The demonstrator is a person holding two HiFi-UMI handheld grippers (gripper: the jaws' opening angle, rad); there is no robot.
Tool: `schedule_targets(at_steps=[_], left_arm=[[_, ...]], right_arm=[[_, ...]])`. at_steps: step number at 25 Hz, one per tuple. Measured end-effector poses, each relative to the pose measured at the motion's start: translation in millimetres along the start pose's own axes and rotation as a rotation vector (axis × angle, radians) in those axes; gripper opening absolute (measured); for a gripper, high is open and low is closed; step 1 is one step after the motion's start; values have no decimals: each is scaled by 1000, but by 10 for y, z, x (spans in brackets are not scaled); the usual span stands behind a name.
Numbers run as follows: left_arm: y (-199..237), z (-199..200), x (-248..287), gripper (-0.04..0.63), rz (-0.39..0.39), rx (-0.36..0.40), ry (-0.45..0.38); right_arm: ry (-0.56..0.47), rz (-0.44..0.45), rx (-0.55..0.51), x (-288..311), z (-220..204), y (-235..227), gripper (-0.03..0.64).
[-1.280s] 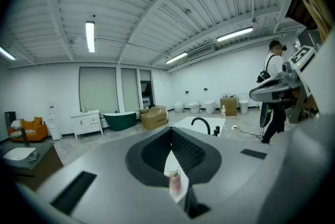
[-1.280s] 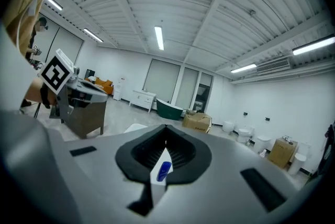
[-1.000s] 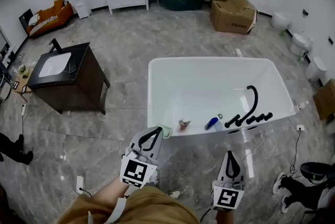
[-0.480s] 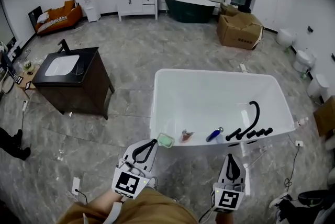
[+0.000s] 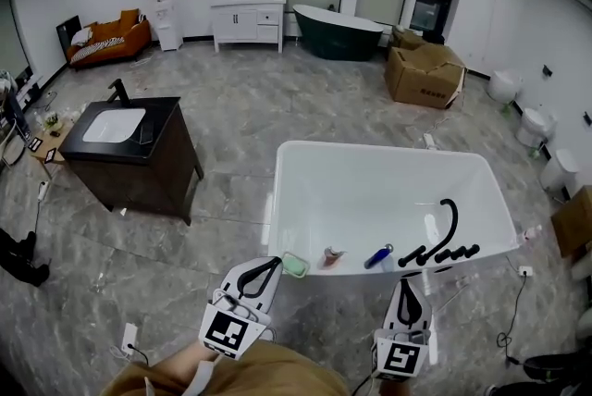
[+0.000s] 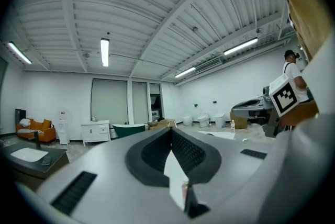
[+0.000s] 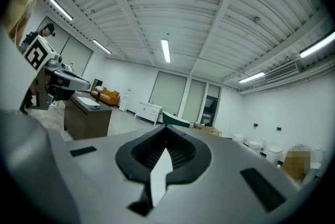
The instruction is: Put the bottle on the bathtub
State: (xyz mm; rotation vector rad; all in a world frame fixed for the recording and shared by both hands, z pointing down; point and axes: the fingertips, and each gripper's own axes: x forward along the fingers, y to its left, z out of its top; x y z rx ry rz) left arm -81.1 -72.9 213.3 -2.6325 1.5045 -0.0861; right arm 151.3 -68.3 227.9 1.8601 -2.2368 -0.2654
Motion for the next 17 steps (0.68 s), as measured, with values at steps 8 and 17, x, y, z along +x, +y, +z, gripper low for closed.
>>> schedule_targets(at_steps=[8, 17], left_arm=[[220, -26, 58, 6, -18, -8, -8], [345, 2, 234, 6, -68, 2, -35]], right_arm=[[-14, -20, -7, 130, 142, 130, 5], [-3, -27, -20, 266, 190, 263, 5]])
